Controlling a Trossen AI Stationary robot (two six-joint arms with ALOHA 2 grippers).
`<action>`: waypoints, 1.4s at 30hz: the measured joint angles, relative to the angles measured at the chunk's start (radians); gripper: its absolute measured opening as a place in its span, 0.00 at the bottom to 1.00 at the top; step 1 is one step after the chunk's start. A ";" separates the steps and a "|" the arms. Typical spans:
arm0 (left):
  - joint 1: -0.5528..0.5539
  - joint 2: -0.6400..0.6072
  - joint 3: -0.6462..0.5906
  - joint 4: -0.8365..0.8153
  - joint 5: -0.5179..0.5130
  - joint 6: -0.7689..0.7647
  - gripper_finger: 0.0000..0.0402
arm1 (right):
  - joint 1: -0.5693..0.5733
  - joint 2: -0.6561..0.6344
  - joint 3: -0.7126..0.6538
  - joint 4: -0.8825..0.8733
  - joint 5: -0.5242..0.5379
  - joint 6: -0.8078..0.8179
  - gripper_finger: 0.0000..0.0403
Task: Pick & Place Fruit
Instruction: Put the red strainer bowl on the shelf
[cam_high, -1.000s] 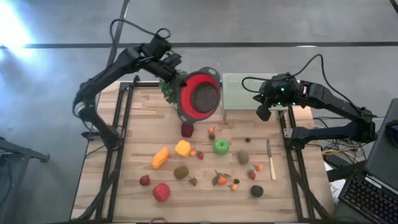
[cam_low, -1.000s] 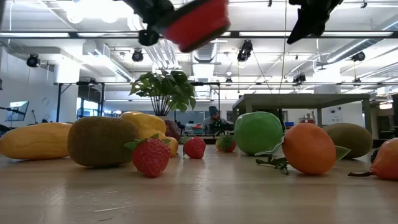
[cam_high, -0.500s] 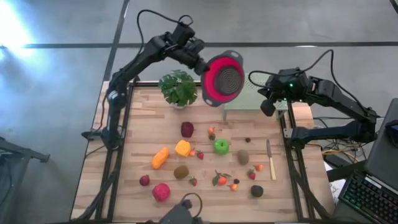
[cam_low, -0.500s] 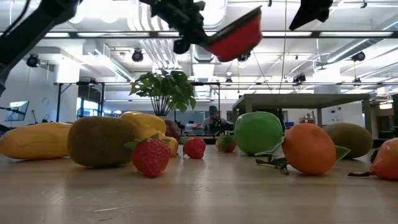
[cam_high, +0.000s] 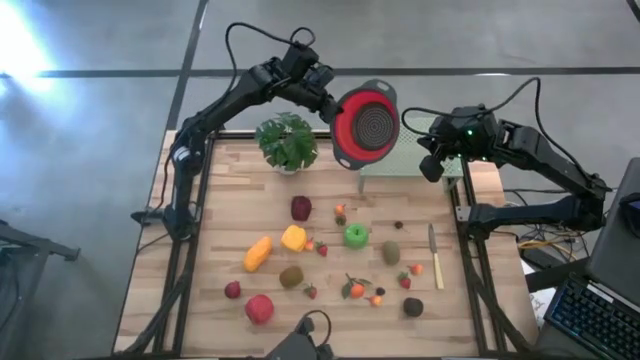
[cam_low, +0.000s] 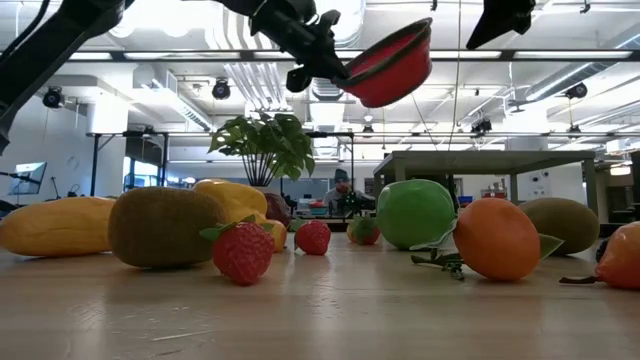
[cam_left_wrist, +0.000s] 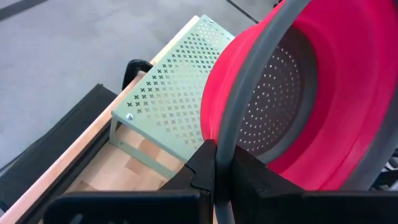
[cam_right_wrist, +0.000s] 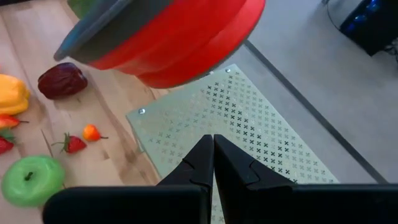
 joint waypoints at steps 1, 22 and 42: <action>-0.002 0.000 0.000 -0.001 -0.012 -0.003 0.06 | 0.000 0.000 0.000 0.000 0.000 0.000 0.02; -0.011 -0.021 -0.003 -0.443 -0.086 -0.002 0.06 | 0.134 0.037 -0.003 0.123 -0.284 -0.252 0.02; 0.000 -0.021 -0.003 -0.568 0.013 -0.069 0.06 | 0.463 0.359 0.237 0.127 0.034 -0.487 0.51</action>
